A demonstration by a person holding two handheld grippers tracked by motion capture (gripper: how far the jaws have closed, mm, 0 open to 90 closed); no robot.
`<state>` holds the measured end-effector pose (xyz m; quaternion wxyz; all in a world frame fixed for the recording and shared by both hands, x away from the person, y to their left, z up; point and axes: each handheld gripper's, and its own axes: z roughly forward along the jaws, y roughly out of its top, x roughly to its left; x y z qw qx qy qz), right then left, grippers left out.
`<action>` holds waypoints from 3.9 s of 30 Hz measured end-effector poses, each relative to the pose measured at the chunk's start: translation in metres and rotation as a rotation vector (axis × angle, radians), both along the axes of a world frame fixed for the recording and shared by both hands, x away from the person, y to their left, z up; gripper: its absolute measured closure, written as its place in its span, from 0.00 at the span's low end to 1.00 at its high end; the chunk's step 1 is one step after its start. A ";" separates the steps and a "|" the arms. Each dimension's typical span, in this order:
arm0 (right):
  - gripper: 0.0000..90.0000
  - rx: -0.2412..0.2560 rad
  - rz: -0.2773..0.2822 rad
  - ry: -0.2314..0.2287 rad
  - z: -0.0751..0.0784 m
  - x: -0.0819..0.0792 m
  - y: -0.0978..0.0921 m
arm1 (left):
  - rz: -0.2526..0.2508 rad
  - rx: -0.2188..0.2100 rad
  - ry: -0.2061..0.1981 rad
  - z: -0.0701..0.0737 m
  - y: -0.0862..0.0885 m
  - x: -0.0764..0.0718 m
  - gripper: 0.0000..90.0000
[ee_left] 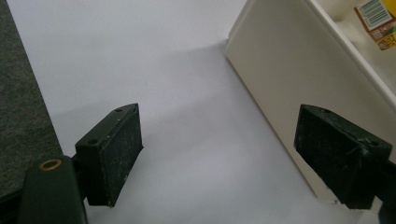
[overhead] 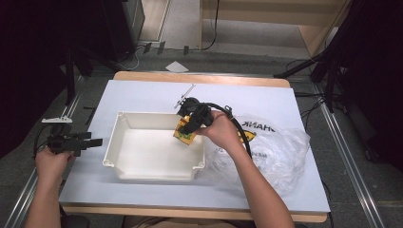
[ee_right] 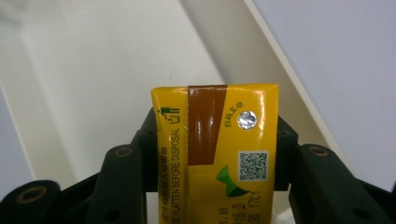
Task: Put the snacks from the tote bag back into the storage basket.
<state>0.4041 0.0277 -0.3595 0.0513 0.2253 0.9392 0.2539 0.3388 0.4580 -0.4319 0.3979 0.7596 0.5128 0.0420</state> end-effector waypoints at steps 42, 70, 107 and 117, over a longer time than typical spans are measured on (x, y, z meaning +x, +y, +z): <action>0.53 0.031 -0.090 0.023 -0.026 0.021 -0.002 | -0.012 0.006 0.008 -0.002 -0.003 0.001 0.18; 0.45 0.131 -0.108 -0.014 0.007 0.008 -0.021 | -0.013 0.004 0.009 -0.002 -0.004 0.003 0.18; 0.82 0.156 0.017 -0.016 0.020 -0.035 -0.004 | -0.021 -0.007 0.013 -0.001 -0.008 0.012 0.18; 1.00 0.080 0.016 0.004 -0.005 -0.028 0.000 | -0.020 -0.011 0.008 -0.001 -0.007 0.012 0.18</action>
